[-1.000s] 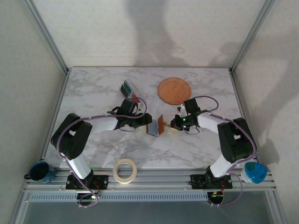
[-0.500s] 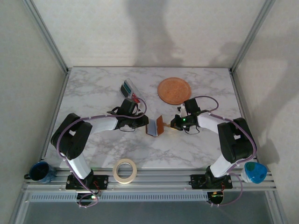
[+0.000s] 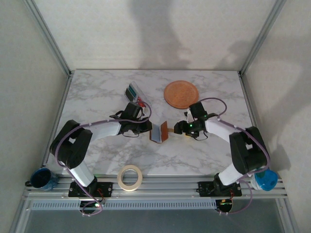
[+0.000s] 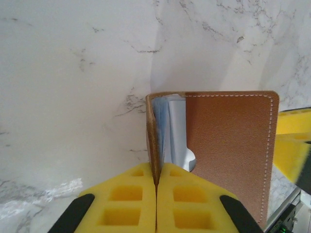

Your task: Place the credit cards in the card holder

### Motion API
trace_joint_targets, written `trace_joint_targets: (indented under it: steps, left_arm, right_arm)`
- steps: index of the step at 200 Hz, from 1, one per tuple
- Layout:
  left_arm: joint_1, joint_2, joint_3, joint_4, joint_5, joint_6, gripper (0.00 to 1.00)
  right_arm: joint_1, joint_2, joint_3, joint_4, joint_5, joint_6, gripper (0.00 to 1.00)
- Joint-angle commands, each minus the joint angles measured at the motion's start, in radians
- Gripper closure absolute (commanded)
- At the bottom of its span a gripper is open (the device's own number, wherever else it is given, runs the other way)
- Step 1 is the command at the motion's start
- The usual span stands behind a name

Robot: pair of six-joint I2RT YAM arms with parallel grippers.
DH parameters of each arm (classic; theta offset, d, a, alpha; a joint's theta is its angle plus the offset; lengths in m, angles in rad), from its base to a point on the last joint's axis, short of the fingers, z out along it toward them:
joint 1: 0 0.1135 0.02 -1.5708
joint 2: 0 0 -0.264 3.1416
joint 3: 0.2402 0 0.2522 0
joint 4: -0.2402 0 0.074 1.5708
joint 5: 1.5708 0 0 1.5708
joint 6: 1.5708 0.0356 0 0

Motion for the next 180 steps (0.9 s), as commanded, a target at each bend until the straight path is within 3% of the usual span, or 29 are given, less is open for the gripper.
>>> trace_joint_targets:
  steps: [1,19,41,59,78,106,128,159,180]
  left_arm:
    - [-0.005,-0.047,0.004,-0.061,-0.043,0.02,0.96]
    - [-0.005,-0.051,0.001,-0.064,-0.044,0.016,0.95]
    - [-0.005,-0.045,0.013,-0.076,-0.044,0.016,0.94]
    - [-0.007,-0.042,0.016,-0.075,-0.041,0.015,0.93]
    - [-0.008,-0.046,0.017,-0.068,-0.036,0.01,0.9]
    - [-0.008,-0.058,0.013,-0.064,-0.039,0.008,0.86]
    - [-0.008,-0.065,0.006,-0.064,-0.041,0.011,0.83]
    - [-0.008,-0.08,-0.009,-0.055,-0.051,0.014,0.77]
    - [-0.006,-0.104,-0.04,-0.022,-0.061,0.013,0.7]
  right_arm:
    - [0.016,-0.13,0.022,-0.119,0.134,-0.043,0.34]
    - [0.04,-0.208,0.041,-0.136,0.099,-0.054,0.34]
    - [0.106,-0.258,0.071,-0.098,-0.031,-0.028,0.35]
    - [0.182,-0.253,0.078,-0.008,-0.149,0.066,0.34]
    - [0.248,-0.221,0.063,0.117,-0.195,0.189,0.38]
    - [0.262,-0.12,0.078,0.169,-0.185,0.253,0.61]
    - [0.26,-0.021,0.084,0.212,-0.213,0.267,0.67]
    - [0.249,0.074,0.09,0.174,-0.141,0.242,0.82]
    - [0.252,0.096,0.089,0.143,-0.092,0.209,0.84]
